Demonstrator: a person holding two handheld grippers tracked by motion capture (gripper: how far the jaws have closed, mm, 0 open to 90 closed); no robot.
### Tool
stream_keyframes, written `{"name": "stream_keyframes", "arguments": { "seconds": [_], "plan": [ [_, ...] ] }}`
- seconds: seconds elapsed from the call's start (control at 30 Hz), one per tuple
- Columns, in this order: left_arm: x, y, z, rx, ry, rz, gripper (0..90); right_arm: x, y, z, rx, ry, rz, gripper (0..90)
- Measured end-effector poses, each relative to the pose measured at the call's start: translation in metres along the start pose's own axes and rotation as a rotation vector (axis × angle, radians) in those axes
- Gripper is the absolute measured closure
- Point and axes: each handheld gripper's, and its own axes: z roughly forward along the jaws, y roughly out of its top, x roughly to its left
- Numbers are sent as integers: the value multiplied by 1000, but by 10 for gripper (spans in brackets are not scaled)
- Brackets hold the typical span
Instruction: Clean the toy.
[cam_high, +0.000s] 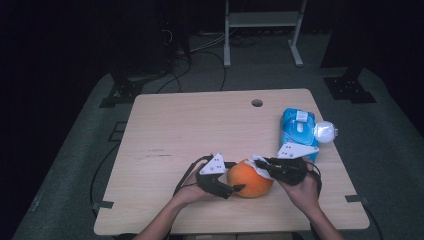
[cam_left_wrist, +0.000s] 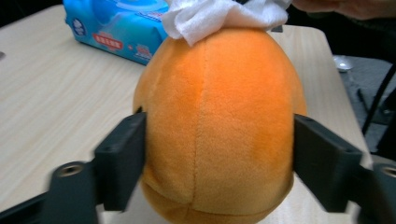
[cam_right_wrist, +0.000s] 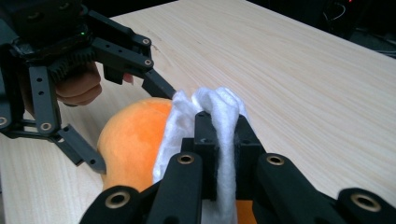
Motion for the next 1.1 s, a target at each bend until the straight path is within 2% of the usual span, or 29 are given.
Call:
{"name": "stream_keyframes", "arguments": {
  "seconds": [0.03,0.07,0.1,0.17,0.23,0.27,0.4,0.53,0.57,0.6,0.63,0.67,0.7,0.8,0.83,0.87,0.93,0.97,1.07,1.1],
  "plan": [
    [5,0,-2,-27,-40,-69,101,2,0,2,1,5,-7,831],
    [5,0,-2,-27,-40,-69,100,2,0,2,1,5,-7,831],
    [8,0,-5,-38,-30,-90,100,3,-1,5,9,13,-8,831],
    [8,0,-4,-37,-33,-89,117,5,0,6,11,14,-14,831],
    [4,2,-3,-25,-19,-53,193,7,1,7,11,9,-22,831],
    [4,2,-3,-25,-19,-53,221,7,1,7,11,9,-22,831],
    [0,3,-2,-21,-18,-38,247,13,4,9,6,8,-35,830],
    [-10,7,2,-9,-20,45,272,35,11,17,14,69,-92,828],
    [-11,7,3,-5,-16,59,280,41,13,21,25,79,-120,827],
    [-11,7,3,-5,-16,59,292,41,13,21,25,79,-120,827],
    [-12,7,3,0,-8,73,292,44,13,22,35,71,-141,826],
    [-12,6,2,0,-5,76,311,45,14,23,44,46,-163,827],
    [-11,5,1,-3,-5,76,314,40,14,21,39,42,-146,826],
    [-11,5,0,3,0,80,316,32,13,17,38,17,-137,827],
    [-9,4,-1,7,0,76,316,24,11,11,36,4,-117,827],
    [-9,4,-1,7,0,76,317,24,11,11,36,4,-117,827],
    [-6,1,-2,5,-1,63,321,15,7,1,36,-17,-94,827],
    [-3,0,-3,6,-5,46,321,13,5,-2,36,-22,-84,827],
    [-2,0,-3,0,-7,38,319,11,3,-3,35,-21,-70,827],
    [-3,2,-2,3,0,40,272,12,2,-1,35,-24,-75,828]
  ]
}}
